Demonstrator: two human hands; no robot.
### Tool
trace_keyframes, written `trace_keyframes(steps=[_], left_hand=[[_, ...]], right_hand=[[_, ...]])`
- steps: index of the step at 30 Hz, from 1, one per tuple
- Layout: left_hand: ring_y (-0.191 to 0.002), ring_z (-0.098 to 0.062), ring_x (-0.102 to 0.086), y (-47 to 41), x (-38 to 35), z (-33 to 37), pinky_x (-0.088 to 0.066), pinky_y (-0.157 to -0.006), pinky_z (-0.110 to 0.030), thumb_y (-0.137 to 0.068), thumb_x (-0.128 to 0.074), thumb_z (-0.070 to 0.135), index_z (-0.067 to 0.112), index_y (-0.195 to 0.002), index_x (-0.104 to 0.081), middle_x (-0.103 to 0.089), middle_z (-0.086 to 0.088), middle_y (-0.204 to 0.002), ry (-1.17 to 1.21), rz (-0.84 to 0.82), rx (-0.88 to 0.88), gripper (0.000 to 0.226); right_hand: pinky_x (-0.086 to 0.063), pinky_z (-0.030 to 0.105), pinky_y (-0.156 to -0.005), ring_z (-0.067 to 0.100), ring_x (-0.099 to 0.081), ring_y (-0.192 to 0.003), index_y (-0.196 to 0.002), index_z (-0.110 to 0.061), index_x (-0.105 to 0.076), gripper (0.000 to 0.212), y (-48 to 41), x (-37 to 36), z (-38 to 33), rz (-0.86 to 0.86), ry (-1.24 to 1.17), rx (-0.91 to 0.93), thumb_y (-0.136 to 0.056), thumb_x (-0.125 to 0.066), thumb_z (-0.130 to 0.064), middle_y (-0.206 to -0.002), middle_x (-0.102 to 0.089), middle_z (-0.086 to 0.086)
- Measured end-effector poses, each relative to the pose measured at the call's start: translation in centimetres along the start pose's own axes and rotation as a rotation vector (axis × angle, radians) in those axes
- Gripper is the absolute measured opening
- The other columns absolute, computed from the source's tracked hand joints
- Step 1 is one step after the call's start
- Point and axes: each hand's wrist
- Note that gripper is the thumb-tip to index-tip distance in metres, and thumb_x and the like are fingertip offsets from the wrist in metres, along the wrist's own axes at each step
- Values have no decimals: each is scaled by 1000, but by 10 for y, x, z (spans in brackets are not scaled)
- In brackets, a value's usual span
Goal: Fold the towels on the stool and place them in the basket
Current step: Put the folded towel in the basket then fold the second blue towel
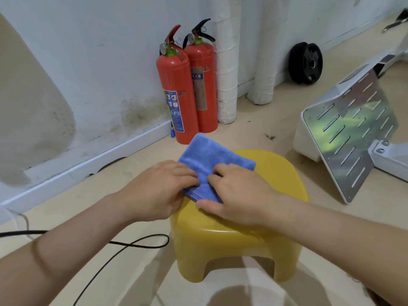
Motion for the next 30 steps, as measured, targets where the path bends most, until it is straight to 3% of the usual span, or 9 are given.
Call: trace_keyframes(steps=[3, 6, 11, 15, 18, 21, 23, 26, 30], left_hand=[[-101, -9, -62, 1, -6, 0, -50, -78, -20, -72, -40, 26, 22, -110, -67, -69, 9, -112, -12, -12, 32, 46], [-95, -17, -66, -6, -13, -3, -56, -65, -32, -79, -31, 25, 22, -107, -64, -68, 8, -107, -92, -35, 35, 43], [-63, -24, -63, -20, -12, -2, -49, -46, -37, -71, -63, 11, 19, -79, -62, -64, 4, -74, -200, -75, 42, 11], [-62, -21, -55, -26, 7, 14, -42, -55, -32, -78, -45, 26, 22, -78, -59, -59, 3, -67, -99, -128, 178, 14], [-58, -12, -48, -23, 21, 23, -35, -53, -27, -80, -53, 28, 27, -70, -47, -52, 5, -60, 156, -186, 276, 12], [-89, -11, -51, -10, 13, 36, -44, -71, -29, -74, -47, 55, 29, -96, -52, -53, 11, -94, 21, -185, 181, 35], [-97, -12, -51, -5, 1, 43, -45, -76, -31, -69, -38, 62, 28, -108, -52, -53, 11, -105, -69, -159, 151, 54], [-71, -23, -60, -5, -6, 46, -40, -52, -33, -77, -44, 31, 19, -86, -57, -60, 2, -79, -196, -33, 39, 20], [-64, -20, -51, -9, 20, 58, -34, -53, -31, -75, -49, 29, 20, -78, -51, -56, 0, -70, -23, -267, 149, 10]], right_hand=[[-30, 32, -52, 24, -51, -68, -120, -9, -54, 52, 2, -10, -14, -17, 154, 29, -87, -54, -49, -92, -56, 9], [-19, 27, -42, 22, -48, -39, -100, -5, -69, 40, -1, -20, -17, 24, 314, 27, -64, -72, -24, -61, -56, 7], [-29, 37, -62, 25, -42, -64, -113, -2, -52, 28, 0, -5, -25, -37, 393, 29, -89, -46, -13, -90, -59, 11], [-35, 36, -61, 23, -42, -56, -91, -9, -60, 30, 7, 3, -24, 41, 318, -47, -78, -61, -36, -73, -58, 6], [-23, 29, -45, 22, -40, -39, -79, -11, -56, 17, 12, 0, -12, 167, 290, 40, -65, -64, -16, -61, -50, 5], [-2, 21, -40, 21, -21, -35, -73, -11, -54, 19, 19, 1, -3, 182, 256, 130, -59, -65, -5, -53, -45, 2], [-4, 22, -38, 21, -23, -40, -70, -14, -54, 21, 19, 7, -2, 98, 242, 228, -58, -70, -8, -51, -43, -1], [-26, 28, -45, 20, -40, -58, -75, -21, -48, 10, 9, 41, 9, -227, 72, 168, -79, -54, -15, -61, -40, -6], [-33, 26, -50, 11, -46, -60, -85, -19, -61, 15, 4, 62, 15, -512, -145, 86, -79, -51, -10, -64, -51, -6]])
Point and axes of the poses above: each hand's wrist, its own y-axis away from the middle knuckle, its own x-axis out of the back of the hand, z = x × y
